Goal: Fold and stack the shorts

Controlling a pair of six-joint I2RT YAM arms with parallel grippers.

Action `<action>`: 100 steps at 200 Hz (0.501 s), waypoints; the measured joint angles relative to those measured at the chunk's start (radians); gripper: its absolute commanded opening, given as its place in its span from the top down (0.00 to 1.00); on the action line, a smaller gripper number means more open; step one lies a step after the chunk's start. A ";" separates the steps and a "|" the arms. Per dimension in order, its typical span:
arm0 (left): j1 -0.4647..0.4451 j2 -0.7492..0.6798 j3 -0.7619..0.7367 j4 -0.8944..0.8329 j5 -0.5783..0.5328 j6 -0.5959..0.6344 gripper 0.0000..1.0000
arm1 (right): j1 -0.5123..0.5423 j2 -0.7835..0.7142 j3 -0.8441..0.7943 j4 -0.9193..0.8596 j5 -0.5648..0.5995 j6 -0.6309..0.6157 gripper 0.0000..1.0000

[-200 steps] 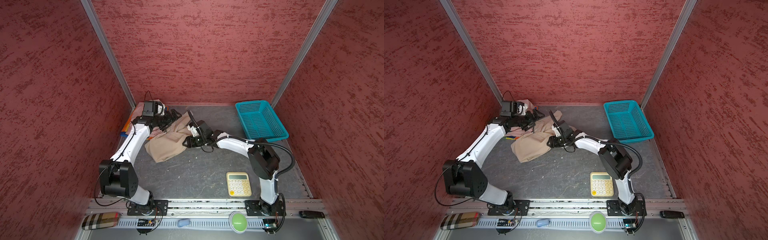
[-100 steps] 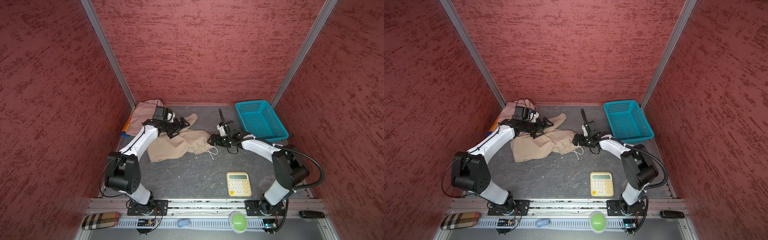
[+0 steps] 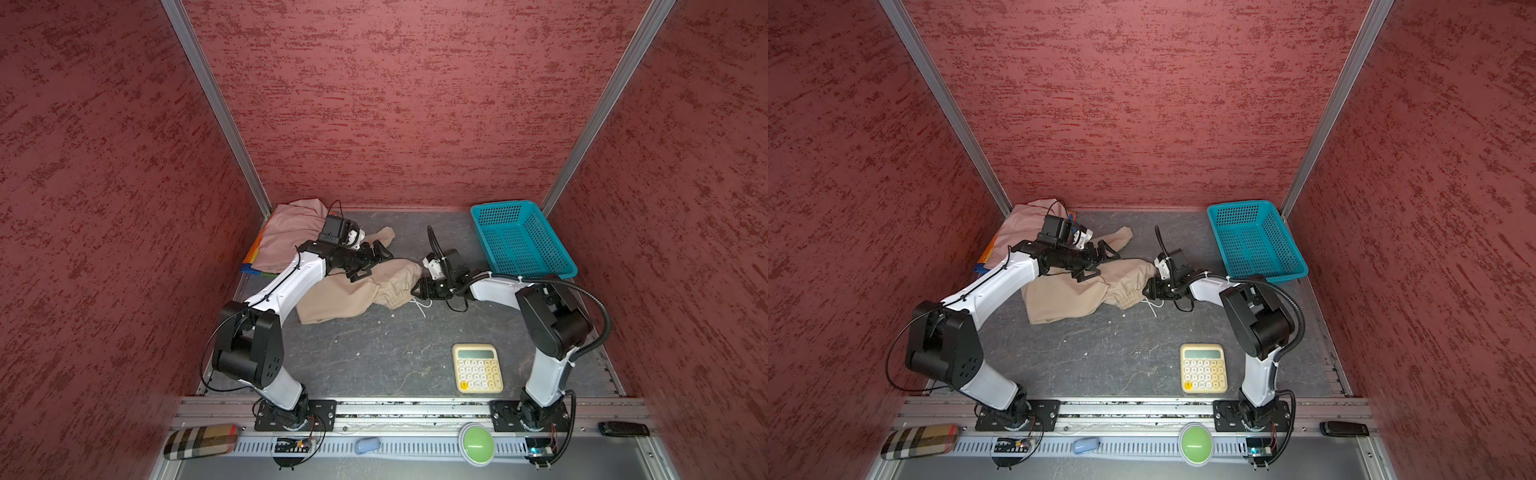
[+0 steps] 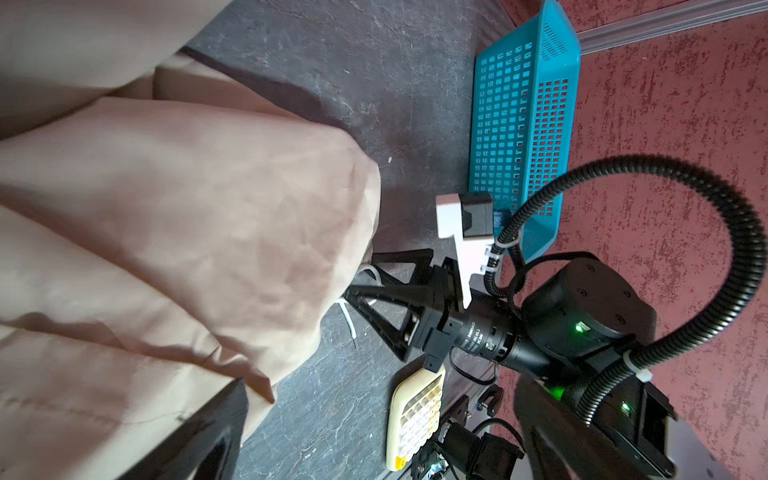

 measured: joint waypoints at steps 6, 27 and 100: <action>0.000 -0.001 0.000 -0.001 0.000 0.000 0.01 | 0.000 0.010 0.009 0.000 -0.002 -0.002 0.69; 0.000 -0.020 -0.005 -0.009 0.000 0.000 0.01 | 0.000 0.021 0.043 -0.002 0.000 -0.001 0.96; -0.008 -0.057 -0.001 -0.031 0.004 0.001 0.00 | 0.000 -0.128 0.232 -0.096 0.022 -0.021 1.00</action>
